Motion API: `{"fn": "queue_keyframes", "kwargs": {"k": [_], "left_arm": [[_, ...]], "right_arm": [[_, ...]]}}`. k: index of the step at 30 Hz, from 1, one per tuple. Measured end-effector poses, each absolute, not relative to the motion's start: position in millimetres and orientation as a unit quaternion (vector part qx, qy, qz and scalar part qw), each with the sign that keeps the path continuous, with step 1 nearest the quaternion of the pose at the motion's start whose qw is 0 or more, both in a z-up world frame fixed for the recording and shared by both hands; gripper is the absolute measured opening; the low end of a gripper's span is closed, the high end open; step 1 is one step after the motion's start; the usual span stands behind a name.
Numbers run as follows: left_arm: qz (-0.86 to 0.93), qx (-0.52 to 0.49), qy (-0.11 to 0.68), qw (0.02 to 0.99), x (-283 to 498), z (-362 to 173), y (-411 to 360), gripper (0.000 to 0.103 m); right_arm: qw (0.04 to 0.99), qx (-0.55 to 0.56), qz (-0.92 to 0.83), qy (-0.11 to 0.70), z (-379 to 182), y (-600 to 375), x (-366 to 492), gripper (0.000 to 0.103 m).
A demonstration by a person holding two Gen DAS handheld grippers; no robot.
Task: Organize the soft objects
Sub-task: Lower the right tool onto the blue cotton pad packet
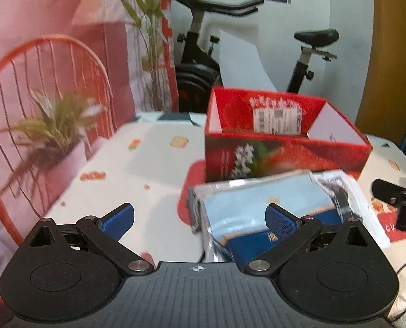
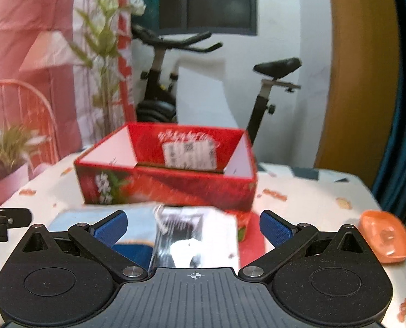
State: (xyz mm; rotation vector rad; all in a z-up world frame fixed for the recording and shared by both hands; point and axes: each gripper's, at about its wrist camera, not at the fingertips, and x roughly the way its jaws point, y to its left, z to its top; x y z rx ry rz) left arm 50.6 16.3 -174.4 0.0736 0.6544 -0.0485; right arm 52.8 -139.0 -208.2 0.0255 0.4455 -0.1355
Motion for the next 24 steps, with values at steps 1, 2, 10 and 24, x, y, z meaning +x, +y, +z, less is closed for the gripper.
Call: {"fn": "queue_keyframes", "kwargs": {"k": [1,2,10,24], "left_arm": [[-0.025,0.037,0.327,0.944,51.8,-178.4,15.5,0.103],[-0.024,0.037,0.33,0.943,50.7,-182.0,13.1,0.103],[-0.049,0.02,0.373,0.926,61.0,-207.8,10.4,0.103],[-0.092,-0.023,0.383,0.919,59.7,-217.0,12.5,0.064]], "right_arm": [[0.973,0.018,-0.058,0.222,-212.9,-139.3,51.9,0.103],[0.973,0.021,-0.054,0.223,-216.8,-139.2,51.7,0.103],[0.971,-0.013,-0.015,0.24,-238.4,-128.0,61.8,0.102],[0.962,-0.013,0.049,0.27,-259.5,-121.2,65.2,0.077]]}}
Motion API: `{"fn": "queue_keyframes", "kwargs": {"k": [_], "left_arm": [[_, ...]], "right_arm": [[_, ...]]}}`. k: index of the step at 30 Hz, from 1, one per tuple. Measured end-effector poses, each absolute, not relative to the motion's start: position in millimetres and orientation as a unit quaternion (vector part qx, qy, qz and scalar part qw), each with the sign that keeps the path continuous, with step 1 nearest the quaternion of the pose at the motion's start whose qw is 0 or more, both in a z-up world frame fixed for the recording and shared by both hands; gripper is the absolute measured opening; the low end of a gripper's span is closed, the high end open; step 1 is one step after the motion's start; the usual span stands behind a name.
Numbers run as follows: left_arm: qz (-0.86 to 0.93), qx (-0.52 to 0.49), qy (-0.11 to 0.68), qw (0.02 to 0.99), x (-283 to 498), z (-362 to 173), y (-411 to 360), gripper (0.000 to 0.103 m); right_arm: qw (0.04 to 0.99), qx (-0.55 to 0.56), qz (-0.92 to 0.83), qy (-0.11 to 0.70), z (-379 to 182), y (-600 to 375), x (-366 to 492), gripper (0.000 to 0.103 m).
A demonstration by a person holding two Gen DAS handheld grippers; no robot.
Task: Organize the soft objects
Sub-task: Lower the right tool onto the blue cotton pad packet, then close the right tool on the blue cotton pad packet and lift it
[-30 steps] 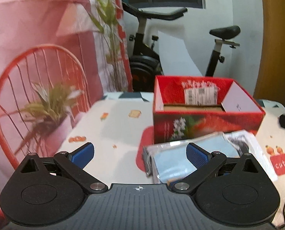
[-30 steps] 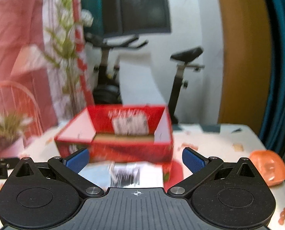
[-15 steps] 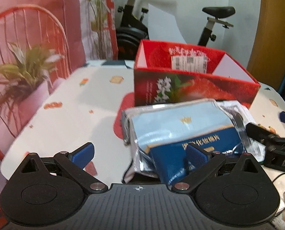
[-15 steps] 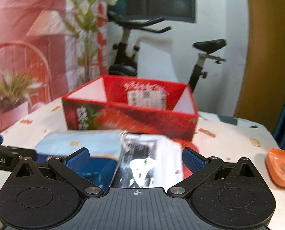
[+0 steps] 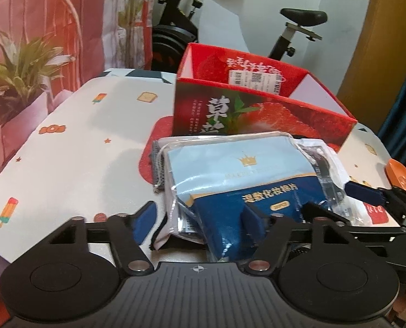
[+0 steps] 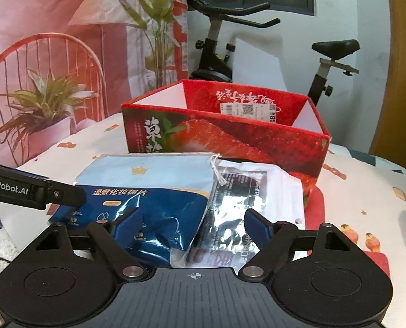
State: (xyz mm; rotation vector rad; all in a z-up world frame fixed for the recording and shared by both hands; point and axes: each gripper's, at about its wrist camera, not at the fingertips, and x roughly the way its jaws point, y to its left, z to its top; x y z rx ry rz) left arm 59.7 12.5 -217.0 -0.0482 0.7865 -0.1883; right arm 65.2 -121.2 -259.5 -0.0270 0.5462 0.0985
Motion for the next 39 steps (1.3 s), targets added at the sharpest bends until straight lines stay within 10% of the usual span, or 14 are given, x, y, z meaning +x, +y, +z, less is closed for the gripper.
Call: {"fn": "queue_keyframes", "kwargs": {"k": [10,20,24,39], "left_arm": [[-0.135,-0.073,0.391,0.907,62.5,-223.0,19.7,0.04],[-0.158,-0.131,0.419,0.884,74.7,-234.4,30.3,0.041],[-0.187,-0.165,0.44,0.863,84.6,-240.0,34.9,0.056],[-0.188,-0.103,0.429,0.878,94.7,-238.6,29.1,0.043]], "right_arm": [[0.959,-0.006,0.07,0.274,-260.4,-122.6,61.9,0.06],[0.955,0.005,0.079,0.284,-261.3,-123.8,60.9,0.054],[0.954,0.008,0.087,0.286,-261.5,-124.3,61.2,0.054],[0.945,0.042,0.108,0.306,-269.0,-127.9,69.1,0.049]]}}
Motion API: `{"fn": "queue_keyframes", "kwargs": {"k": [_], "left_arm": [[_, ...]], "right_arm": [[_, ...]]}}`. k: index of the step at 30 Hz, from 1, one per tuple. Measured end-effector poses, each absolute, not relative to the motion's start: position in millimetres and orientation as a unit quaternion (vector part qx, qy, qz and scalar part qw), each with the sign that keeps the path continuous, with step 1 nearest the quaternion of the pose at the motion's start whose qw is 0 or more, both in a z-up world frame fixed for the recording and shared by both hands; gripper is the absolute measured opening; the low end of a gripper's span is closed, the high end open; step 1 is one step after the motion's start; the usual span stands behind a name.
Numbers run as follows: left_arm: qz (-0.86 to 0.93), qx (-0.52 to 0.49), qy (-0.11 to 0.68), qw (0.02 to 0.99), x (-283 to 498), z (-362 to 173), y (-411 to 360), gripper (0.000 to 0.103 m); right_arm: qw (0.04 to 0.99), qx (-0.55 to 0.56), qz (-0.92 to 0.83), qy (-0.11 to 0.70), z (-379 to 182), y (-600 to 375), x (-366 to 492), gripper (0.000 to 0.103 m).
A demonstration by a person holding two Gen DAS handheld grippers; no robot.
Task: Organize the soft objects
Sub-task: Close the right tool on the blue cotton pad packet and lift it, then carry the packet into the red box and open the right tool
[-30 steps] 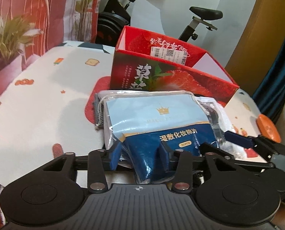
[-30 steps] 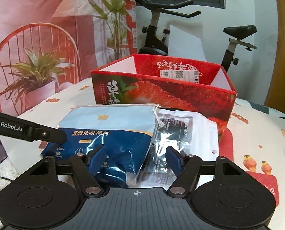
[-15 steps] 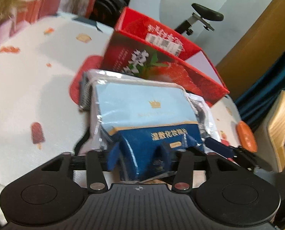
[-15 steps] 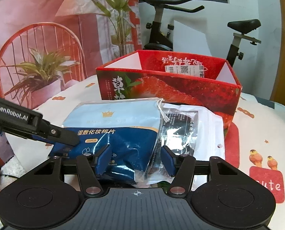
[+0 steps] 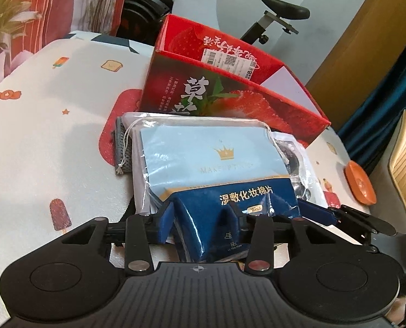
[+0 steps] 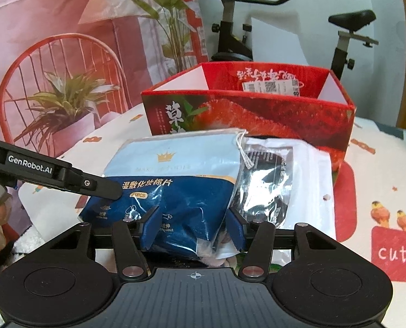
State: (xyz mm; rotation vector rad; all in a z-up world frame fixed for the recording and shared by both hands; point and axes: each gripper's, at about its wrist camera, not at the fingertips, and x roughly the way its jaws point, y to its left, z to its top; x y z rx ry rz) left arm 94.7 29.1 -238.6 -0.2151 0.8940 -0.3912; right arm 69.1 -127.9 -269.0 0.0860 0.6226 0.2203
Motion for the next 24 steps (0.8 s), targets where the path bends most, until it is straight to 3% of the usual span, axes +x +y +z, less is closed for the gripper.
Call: {"fn": "queue_keyframes", "kwargs": {"k": [4,9,24], "left_arm": [[-0.181,-0.074,0.417,0.887,90.7,-234.9,20.7,0.042],[-0.179,-0.054,0.405,0.895,84.9,-226.7,19.5,0.038],[-0.187,-0.01,0.314,0.931,79.2,-168.2,7.3,0.038]], "right_arm": [[0.945,0.032,0.117,0.304,-268.7,-123.8,66.6,0.038],[0.949,-0.001,0.122,0.29,-261.4,-112.4,59.5,0.032],[0.968,-0.006,0.12,0.22,-212.4,-121.6,60.3,0.03]]}}
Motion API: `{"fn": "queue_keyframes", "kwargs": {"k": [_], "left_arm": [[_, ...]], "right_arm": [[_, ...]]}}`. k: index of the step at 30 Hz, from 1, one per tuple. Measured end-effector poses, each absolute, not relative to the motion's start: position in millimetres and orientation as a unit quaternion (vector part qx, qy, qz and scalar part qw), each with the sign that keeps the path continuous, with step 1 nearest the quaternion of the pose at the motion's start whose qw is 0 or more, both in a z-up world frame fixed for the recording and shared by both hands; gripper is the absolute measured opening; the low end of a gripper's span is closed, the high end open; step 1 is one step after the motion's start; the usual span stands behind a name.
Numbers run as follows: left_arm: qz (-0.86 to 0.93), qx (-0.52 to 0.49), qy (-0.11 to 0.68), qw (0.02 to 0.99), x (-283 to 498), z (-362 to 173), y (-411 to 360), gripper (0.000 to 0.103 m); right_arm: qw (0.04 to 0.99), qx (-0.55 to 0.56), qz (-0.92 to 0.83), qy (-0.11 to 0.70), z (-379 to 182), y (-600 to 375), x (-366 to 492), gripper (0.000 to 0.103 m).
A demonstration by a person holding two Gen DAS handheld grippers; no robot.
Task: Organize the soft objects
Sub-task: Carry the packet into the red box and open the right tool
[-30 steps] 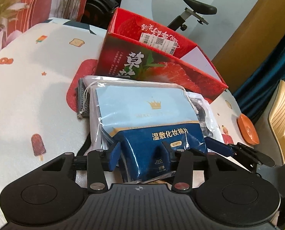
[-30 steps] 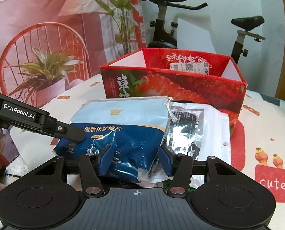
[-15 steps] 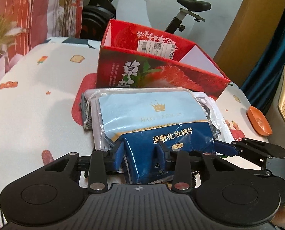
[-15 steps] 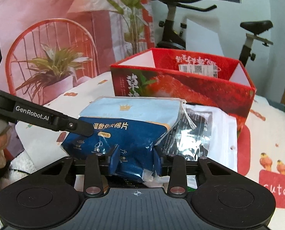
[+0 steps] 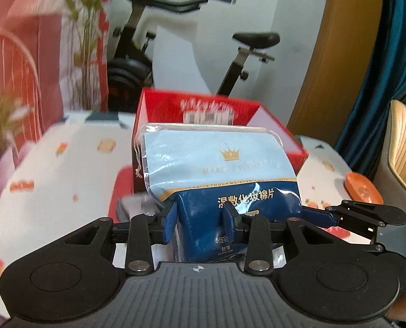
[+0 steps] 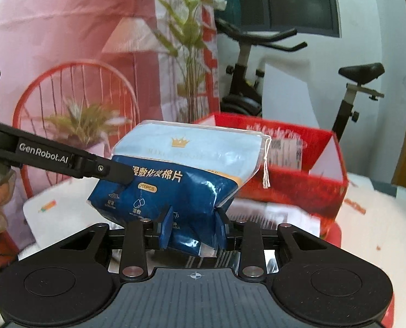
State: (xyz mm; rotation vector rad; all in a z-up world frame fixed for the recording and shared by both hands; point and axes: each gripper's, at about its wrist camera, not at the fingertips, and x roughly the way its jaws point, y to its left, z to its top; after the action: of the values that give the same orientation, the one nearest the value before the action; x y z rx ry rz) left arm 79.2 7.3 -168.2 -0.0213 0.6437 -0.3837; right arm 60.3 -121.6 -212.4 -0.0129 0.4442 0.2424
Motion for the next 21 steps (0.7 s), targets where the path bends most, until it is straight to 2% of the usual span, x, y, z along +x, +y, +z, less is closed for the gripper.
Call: {"fn": "queue_keyframes", "kwargs": {"k": [11,21], "left_arm": [[-0.202,0.003,0.248,0.947,129.5,-114.5,-16.5,0.038],[-0.21,-0.018,0.291,0.933,219.0,-124.4,-23.6,0.038]], "right_arm": [[0.978,-0.018,0.108,0.176,-140.5,-150.7,125.0,0.03],[0.972,-0.011,0.092,0.215,-134.5,-173.8,215.7,0.03]]}}
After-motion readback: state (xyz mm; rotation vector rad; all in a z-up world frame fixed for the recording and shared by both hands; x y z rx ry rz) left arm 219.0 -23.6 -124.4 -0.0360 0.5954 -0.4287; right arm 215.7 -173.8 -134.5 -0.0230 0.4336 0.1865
